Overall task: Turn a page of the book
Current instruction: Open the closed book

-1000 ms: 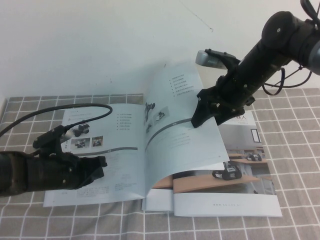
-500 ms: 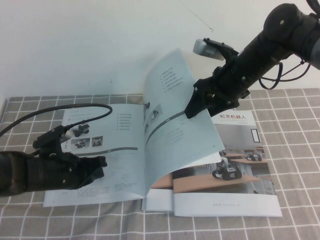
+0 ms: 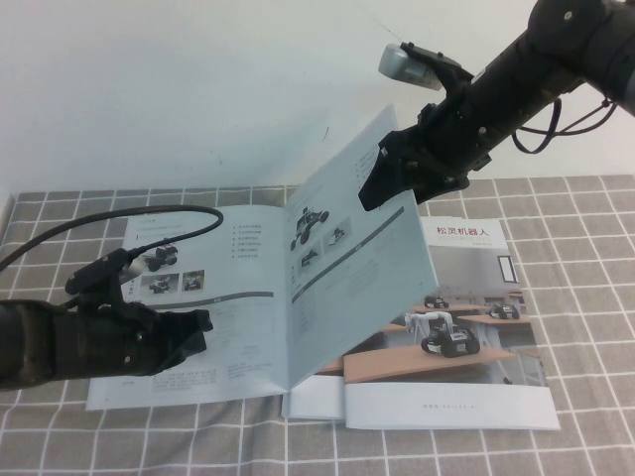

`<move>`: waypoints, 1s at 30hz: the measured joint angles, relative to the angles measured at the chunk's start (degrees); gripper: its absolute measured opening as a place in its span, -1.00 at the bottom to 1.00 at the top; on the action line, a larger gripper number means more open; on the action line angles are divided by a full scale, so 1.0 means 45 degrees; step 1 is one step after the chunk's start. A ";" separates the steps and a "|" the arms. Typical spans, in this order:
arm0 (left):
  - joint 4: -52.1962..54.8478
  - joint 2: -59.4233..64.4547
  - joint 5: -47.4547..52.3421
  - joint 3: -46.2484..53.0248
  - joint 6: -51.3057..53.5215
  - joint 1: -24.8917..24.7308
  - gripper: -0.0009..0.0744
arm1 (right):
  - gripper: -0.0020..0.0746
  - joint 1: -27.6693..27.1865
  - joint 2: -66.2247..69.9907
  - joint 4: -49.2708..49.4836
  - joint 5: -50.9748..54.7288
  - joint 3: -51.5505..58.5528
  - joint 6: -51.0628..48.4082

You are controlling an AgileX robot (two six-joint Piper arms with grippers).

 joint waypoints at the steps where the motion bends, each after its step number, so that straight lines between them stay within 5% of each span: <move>1: 0.0000 0.0000 0.0000 0.0000 0.0000 0.0000 -0.98 | 0.28 0.0022 0.0000 0.0000 0.0000 0.0000 0.0000; 8: 0.0000 0.0000 0.0000 0.0000 0.0000 0.0000 -0.98 | 0.28 0.0022 0.0000 -0.0596 0.0000 0.0000 0.0050; 17: 0.0000 0.0000 0.0000 0.0000 0.0000 0.0000 -0.98 | 0.28 0.0028 0.0000 -0.4895 0.0056 0.0054 0.1713; 30: 0.0000 0.0000 0.0000 0.0000 -0.0027 -0.0004 -0.98 | 0.28 0.0178 0.0000 -0.4658 -0.1766 0.3832 0.1832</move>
